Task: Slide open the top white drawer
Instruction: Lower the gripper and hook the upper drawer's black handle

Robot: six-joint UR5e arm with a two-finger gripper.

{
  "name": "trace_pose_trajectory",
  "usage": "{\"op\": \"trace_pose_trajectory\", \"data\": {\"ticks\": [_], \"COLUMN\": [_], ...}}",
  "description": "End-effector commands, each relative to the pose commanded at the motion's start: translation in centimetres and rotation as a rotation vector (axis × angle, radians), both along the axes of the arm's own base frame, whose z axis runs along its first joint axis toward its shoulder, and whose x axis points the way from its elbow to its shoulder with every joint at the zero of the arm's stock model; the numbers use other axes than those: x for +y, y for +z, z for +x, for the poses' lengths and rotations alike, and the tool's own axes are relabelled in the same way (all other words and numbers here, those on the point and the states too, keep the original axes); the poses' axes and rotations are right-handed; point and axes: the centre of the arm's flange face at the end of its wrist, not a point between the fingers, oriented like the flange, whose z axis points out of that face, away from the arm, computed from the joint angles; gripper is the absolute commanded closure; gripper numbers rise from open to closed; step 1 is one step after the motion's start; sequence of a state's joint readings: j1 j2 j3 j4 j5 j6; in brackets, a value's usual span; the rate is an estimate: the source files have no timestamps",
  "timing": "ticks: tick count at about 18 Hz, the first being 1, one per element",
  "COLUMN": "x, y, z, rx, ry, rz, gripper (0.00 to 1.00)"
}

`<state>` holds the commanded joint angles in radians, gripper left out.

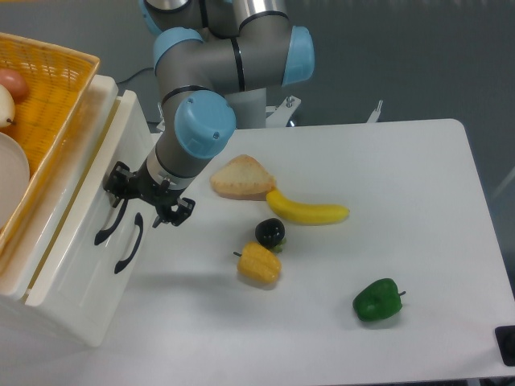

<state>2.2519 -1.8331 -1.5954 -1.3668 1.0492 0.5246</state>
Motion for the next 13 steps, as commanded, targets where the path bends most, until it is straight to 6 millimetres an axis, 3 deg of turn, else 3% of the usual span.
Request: {"op": "trace_pose_trajectory", "data": {"ticks": [13], "x": [0.07], "y": [0.45], "z": [0.06], "rx": [0.006], "ry": [-0.004], "rz": [0.007], "gripper": [0.52]}}
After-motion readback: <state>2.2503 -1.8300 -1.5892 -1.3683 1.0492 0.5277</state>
